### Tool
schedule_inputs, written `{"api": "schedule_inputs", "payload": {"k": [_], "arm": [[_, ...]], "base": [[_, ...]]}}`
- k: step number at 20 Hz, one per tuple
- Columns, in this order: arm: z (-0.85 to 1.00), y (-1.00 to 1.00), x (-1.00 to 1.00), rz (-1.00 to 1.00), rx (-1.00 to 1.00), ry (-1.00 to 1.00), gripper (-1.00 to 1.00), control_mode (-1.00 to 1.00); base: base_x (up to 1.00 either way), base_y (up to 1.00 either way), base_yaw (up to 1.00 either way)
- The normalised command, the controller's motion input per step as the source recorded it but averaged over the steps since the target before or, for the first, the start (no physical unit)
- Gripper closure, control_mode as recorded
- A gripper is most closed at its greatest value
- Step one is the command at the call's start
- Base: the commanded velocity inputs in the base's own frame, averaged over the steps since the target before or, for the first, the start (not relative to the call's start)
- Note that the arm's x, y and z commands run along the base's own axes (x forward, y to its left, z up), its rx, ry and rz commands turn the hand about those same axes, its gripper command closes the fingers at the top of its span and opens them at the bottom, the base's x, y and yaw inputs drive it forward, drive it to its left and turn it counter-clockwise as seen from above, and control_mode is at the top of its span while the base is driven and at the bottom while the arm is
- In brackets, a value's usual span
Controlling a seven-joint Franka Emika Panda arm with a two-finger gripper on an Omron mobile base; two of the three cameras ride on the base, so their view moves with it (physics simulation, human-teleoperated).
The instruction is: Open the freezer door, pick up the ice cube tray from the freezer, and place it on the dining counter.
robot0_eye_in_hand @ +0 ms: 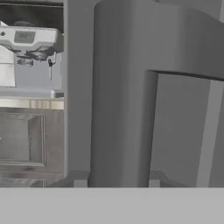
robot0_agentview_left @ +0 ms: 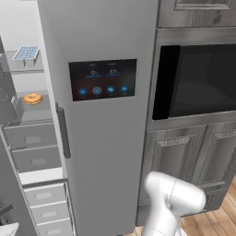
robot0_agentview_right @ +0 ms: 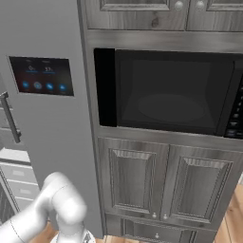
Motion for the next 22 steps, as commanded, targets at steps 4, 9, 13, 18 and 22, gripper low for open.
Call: {"api": "schedule_inputs", "payload": {"k": [4, 9, 13, 18, 22], "arm": [[0.0, 0.01, 0.0, 0.0, 0.0, 0.0, 1.0, -1.0], [0.0, 0.0, 0.0, 0.0, 0.0, 0.0, -1.0, -1.0], [0.0, 0.0, 0.0, 0.0, 0.0, 0.0, -1.0, -1.0], [0.0, 0.0, 0.0, 0.0, 0.0, 0.0, -1.0, -1.0], [0.0, 0.0, 0.0, 0.0, 0.0, 0.0, -1.0, -1.0]], "base": [[0.0, 0.0, 0.0], [0.0, 0.0, 0.0], [0.0, 0.0, 0.0], [0.0, 0.0, 0.0], [0.0, 0.0, 0.0]]}}
